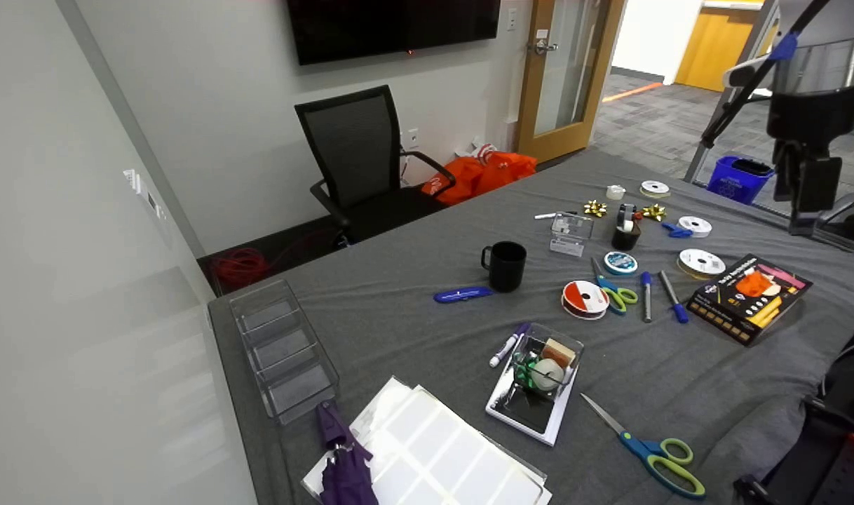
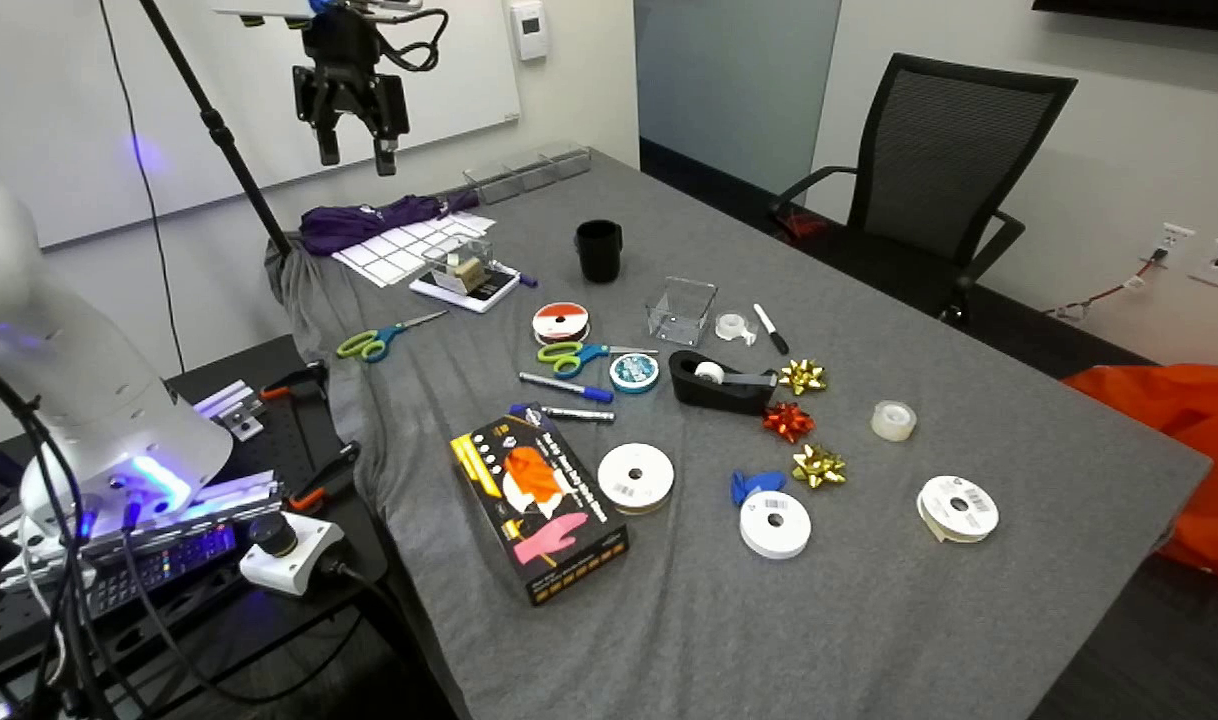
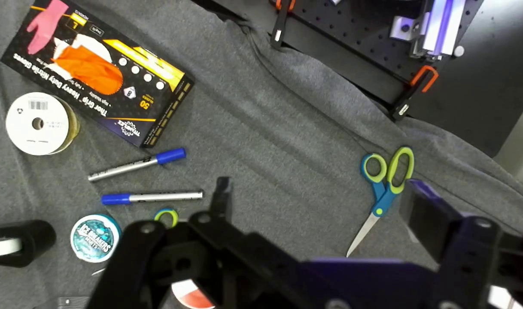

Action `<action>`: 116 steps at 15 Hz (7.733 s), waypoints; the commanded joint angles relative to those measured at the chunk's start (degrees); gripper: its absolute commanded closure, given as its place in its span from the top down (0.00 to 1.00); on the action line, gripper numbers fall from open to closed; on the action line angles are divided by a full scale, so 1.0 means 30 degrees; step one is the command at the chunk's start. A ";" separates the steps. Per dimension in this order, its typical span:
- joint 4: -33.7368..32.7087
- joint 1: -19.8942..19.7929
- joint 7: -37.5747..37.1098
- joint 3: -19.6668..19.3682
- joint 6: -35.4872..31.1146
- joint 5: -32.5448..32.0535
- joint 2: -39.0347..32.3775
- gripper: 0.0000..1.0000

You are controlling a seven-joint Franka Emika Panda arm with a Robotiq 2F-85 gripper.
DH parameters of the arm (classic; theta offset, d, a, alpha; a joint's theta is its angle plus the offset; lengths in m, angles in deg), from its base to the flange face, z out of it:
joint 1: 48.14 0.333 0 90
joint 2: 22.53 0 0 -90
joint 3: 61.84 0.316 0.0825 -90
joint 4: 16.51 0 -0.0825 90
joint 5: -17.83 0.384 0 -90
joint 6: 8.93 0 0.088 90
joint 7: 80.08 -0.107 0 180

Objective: Put the masking tape on the table

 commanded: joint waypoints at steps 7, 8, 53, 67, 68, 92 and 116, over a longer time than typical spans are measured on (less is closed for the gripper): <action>-0.0077 -0.0167 0.0069 0.0192 -0.0029 0.0231 -0.0201 1.00; 0.0030 -0.0020 0.0130 0.0110 -0.0743 0.0851 -0.0402 1.00; -0.5853 0.0472 0.7277 0.5551 -1.1138 0.5288 -1.4969 0.60; -0.5465 0.0390 0.7343 0.5414 -1.1672 0.2914 -1.5958 0.36; -0.5458 0.0379 0.7327 0.5411 -1.1708 0.2791 -1.6007 0.36; -0.5066 0.0209 0.7673 0.6101 -1.4219 0.2475 -1.7395 0.20; -0.5213 -0.0700 0.6616 0.5315 -1.5726 0.5659 -1.2514 0.06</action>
